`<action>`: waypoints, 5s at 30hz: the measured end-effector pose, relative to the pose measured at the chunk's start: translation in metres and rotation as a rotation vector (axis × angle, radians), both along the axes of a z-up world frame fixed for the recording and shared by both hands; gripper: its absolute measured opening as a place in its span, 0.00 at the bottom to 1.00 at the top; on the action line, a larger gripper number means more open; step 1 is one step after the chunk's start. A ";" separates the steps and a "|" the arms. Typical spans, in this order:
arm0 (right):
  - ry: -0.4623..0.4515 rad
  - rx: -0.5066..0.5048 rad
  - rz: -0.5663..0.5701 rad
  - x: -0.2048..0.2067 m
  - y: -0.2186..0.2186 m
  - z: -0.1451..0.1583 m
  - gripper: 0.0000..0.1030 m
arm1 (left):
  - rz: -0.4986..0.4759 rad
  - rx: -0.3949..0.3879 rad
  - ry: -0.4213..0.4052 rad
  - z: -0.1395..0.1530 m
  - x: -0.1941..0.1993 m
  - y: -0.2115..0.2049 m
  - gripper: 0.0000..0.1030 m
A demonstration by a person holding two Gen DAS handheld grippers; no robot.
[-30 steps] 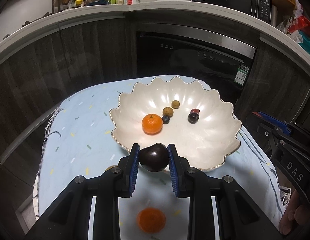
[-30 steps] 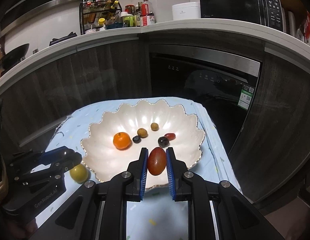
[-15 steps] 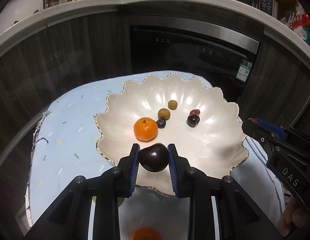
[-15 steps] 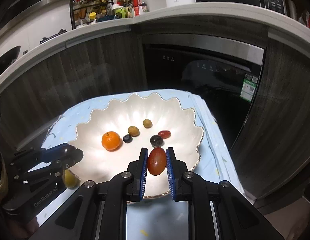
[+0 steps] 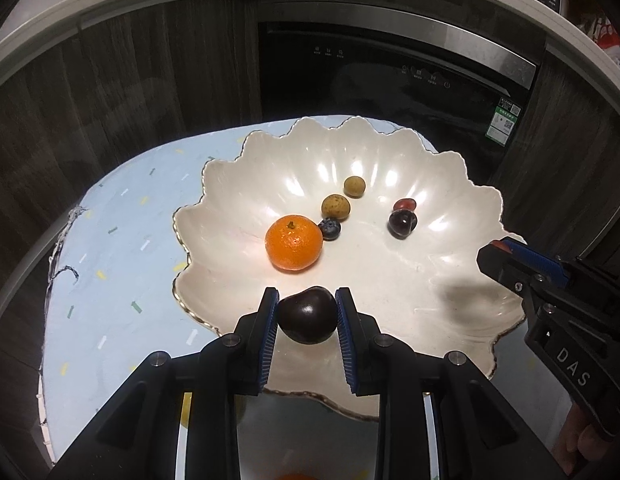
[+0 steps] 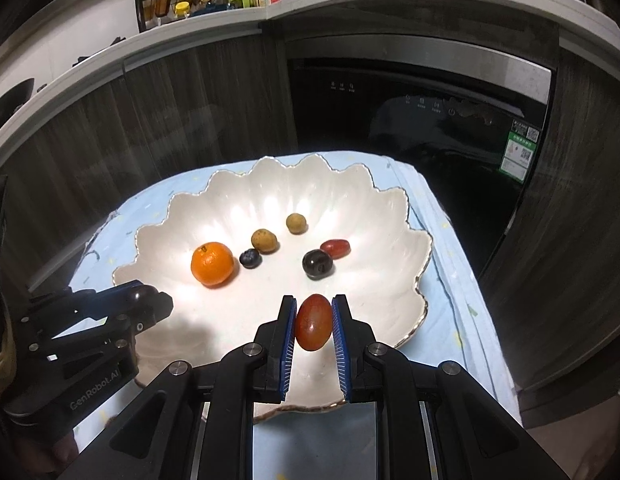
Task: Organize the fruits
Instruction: 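Lift both held fruits and carry them over the white bowl, then open left tool dropping plum while right tool releases red date into bowl, then withdraw both open tools from the bowl toward the citrus and tangerine, then grasp green-yellow citrus with left tool while right tool grasps tangerine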
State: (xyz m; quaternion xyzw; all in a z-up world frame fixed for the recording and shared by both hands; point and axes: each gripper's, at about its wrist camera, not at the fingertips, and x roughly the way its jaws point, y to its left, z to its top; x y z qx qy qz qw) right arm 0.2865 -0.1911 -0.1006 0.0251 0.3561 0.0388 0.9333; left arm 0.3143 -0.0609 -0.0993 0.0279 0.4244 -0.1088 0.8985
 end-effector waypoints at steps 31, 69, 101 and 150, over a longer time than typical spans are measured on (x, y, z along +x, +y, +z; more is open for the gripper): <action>-0.091 -0.032 -0.058 -0.019 0.005 0.032 0.64 | 0.062 0.054 -0.093 0.033 -0.020 0.017 0.80; -0.045 -0.055 -0.115 -0.084 0.091 0.031 0.64 | -0.128 0.070 -0.083 0.036 -0.064 0.100 0.80; 0.477 0.185 -0.279 -0.067 0.124 -0.038 0.64 | -0.474 0.074 0.128 -0.023 -0.018 0.105 0.80; 0.467 0.172 -0.164 -0.057 0.134 -0.062 0.41 | -0.411 0.049 0.208 -0.030 -0.027 0.102 0.46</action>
